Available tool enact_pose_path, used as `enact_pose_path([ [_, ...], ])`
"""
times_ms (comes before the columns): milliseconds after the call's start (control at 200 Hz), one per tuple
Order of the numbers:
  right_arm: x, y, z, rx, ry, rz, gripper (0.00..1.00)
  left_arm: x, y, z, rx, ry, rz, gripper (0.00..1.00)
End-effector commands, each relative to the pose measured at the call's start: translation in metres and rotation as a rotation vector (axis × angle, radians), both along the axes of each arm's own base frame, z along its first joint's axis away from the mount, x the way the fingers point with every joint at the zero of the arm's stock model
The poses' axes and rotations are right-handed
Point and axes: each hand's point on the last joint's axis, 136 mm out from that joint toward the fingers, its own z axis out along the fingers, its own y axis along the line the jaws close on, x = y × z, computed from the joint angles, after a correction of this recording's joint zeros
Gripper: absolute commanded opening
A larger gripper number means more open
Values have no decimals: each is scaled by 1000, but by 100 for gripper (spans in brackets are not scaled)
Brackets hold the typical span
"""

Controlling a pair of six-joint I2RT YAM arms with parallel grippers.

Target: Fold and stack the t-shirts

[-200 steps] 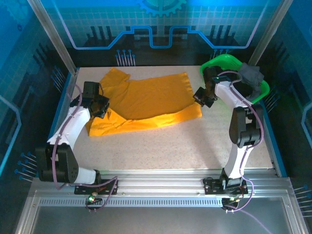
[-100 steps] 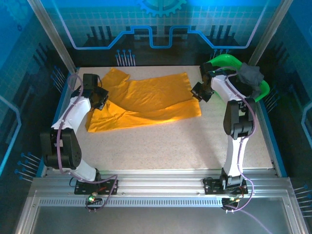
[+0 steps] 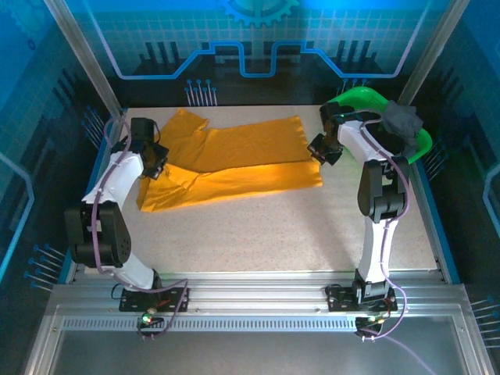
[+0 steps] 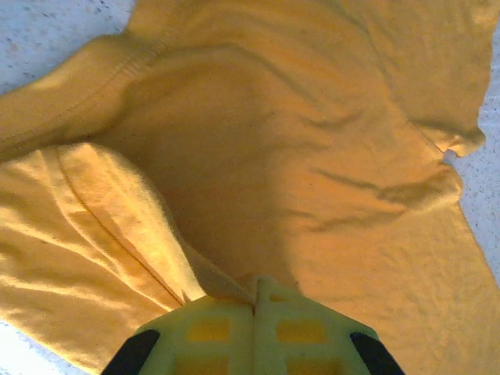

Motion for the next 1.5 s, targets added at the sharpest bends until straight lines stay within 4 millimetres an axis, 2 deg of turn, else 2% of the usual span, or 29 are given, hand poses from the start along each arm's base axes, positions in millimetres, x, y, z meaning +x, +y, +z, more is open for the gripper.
enact_pose_path([
  [0, -2, -3, 7, -9, -2, -19, 0, -10, 9, 3, 14, 10, 44, 0],
  [170, 4, -1, -3, -6, 26, -10, 0, -2, 10, -6, 9, 27, 34, 0],
  [310, 12, 0, -17, 15, 43, -7, 0, 15, 10, -22, -5, 34, -1, 0],
  [355, 19, 5, -23, 57, 43, 11, 12, 19, 13, -28, -4, 49, -6, 0],
  [385, 22, 7, -26, 76, 49, 25, 22, 20, 16, -31, -5, 59, -6, 8],
  [415, 25, 9, -25, 83, 50, 46, 33, 21, 19, -32, -11, 62, -4, 21],
  [450, 29, 10, -21, 78, 41, 77, 42, 20, 21, -32, -16, 66, 4, 36],
  [475, 30, 9, -16, 66, 32, 94, 47, 19, 24, -30, -13, 69, 8, 43],
  [585, 26, 4, 1, 30, -2, 127, 56, 1, 31, -20, 27, 84, 28, 55],
  [660, 14, 2, 6, 12, -8, 137, 58, -18, 27, -22, 13, 91, 45, 57],
  [750, -3, 6, 0, 0, 1, 171, 57, -45, 18, -37, -32, 99, 70, 53],
  [845, -14, 13, -11, -14, 16, 230, 50, -66, 10, -61, -73, 127, 80, 44],
  [940, -16, 20, -25, -10, 37, 268, 33, -71, 6, -81, -125, 146, 100, 36],
  [1045, -18, 23, -45, -21, 88, 290, 26, -65, 13, -93, -132, 153, 129, 33],
  [1205, -28, 20, -70, -39, 181, 280, 26, -57, 26, -108, -100, 215, 139, 32],
  [1295, -35, 15, -84, -40, 240, 269, 26, -61, 26, -120, -96, 263, 130, 31],
  [1400, -41, 4, -83, -83, 274, 263, 27, -71, 19, -134, -121, 315, 112, 31],
  [1496, -55, -11, -79, -120, 312, 233, 27, -79, 9, -140, -141, 333, 82, 31],
])
